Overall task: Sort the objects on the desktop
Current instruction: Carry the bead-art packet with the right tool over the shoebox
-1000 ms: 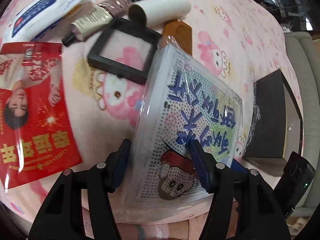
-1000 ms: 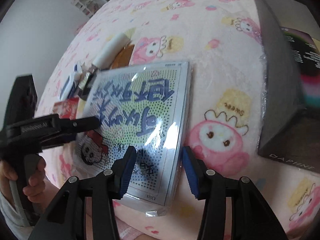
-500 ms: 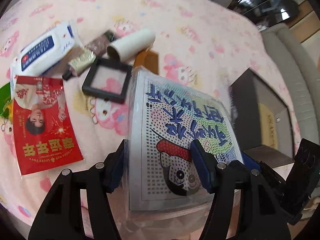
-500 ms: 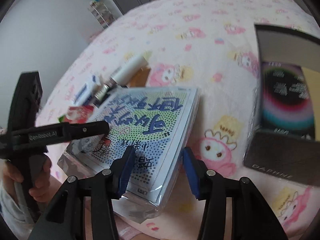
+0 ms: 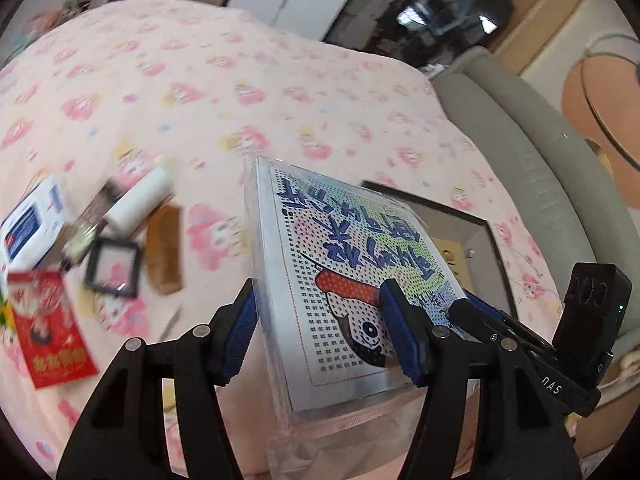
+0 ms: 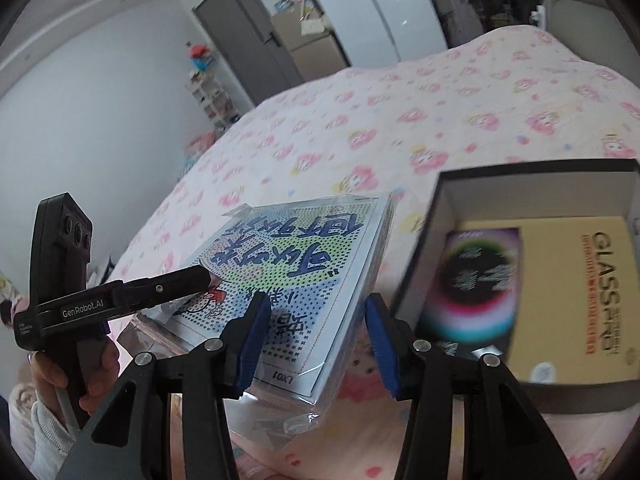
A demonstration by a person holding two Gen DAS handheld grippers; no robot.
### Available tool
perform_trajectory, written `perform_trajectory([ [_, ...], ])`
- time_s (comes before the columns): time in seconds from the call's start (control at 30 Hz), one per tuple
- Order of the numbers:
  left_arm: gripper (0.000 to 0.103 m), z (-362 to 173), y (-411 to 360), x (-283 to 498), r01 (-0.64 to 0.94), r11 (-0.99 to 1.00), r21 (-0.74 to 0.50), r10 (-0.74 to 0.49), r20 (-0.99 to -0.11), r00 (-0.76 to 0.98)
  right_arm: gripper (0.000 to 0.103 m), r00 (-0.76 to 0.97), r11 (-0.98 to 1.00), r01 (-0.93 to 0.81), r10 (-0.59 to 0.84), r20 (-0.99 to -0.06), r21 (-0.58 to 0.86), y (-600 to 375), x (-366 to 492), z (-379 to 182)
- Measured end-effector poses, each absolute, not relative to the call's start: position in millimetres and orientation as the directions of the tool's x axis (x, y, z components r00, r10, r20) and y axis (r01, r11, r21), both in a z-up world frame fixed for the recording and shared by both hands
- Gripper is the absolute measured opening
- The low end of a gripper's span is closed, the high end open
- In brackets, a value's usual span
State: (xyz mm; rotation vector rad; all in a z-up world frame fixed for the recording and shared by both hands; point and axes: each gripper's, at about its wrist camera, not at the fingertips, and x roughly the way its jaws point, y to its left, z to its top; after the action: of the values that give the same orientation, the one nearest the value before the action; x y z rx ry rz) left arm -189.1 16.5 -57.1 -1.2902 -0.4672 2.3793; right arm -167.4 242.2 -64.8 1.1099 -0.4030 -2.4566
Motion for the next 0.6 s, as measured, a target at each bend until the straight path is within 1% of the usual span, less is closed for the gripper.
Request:
perform_trajectory([
  [0.13,0.062,-52,82,-217,-0.275,-0.835,-0.476,0.55,-0.71,-0.44,0.045,-0.654,-0.899,0.158,-0.405,-0.639,0.408,298,-164,-52],
  [0.3,0.062,-73,163,-238,-0.34,-0.794,-0.503,0.602,-0.728,-0.328,0.045,-0.68,-0.92,-0.018,-0.276,-0.679,0.391,367,-157,-60],
  [0.43,0.062,-97,209,-251,-0.349,-0.791,-0.502,0.595,-0.765,-0.246,0.045,-0.656,-0.906,-0.147,-0.211,-0.725,0.397,406,-158,-80],
  [0.53,0.063,-111,223,-261,-0.329,-0.819,-0.47,0.553,-0.8,-0.234,0.045,-0.634,-0.889,-0.214,-0.189,-0.75,0.405,418,-162,-95],
  [0.6,0.063,-119,222,-266,-0.312,-0.826,-0.47,0.543,-0.812,-0.214,0.045,-0.616,-0.901,-0.223,-0.166,-0.77,0.373,411,-166,-98],
])
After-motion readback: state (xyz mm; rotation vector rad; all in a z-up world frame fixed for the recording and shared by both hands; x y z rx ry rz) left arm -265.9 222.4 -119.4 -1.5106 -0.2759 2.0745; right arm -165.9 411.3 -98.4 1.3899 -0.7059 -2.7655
